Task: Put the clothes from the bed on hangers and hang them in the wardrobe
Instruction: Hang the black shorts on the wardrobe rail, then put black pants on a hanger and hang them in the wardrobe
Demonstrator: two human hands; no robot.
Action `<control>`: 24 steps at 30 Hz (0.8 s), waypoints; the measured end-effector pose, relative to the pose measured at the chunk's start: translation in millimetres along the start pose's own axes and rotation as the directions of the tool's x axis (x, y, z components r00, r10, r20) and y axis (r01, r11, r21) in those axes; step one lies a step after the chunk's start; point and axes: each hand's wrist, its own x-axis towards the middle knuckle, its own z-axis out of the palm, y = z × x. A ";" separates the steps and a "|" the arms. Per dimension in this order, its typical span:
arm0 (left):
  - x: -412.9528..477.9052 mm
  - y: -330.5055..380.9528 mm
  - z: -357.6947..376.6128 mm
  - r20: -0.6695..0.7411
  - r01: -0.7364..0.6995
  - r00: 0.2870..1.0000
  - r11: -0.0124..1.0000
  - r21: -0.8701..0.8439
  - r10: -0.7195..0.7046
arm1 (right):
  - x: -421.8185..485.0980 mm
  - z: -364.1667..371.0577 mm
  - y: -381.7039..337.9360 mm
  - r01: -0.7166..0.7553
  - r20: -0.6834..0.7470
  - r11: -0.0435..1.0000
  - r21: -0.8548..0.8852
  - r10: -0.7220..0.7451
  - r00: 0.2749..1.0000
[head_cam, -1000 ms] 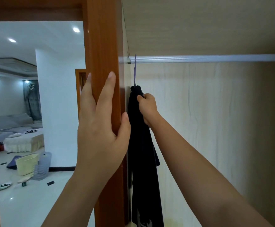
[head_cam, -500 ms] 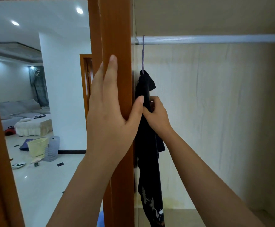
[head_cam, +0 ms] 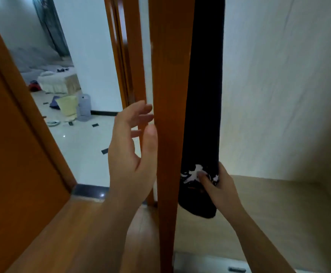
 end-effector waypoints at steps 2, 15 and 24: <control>-25.2 -16.8 -7.0 0.033 0.109 0.993 0.994 0.024 -0.109 | -23.8 3.9 24.8 -0.069 0.031 0.997 -0.046 0.071 0.997; -261.0 -117.6 -115.3 -0.161 0.861 0.341 0.239 0.448 -0.926 | -103.7 36.1 169.4 -0.268 0.434 0.732 -0.627 0.613 0.660; -429.8 -70.4 -228.4 -0.580 0.957 -0.180 -0.277 0.082 -0.795 | -148.1 139.4 172.5 0.100 0.735 0.742 -0.663 0.620 0.276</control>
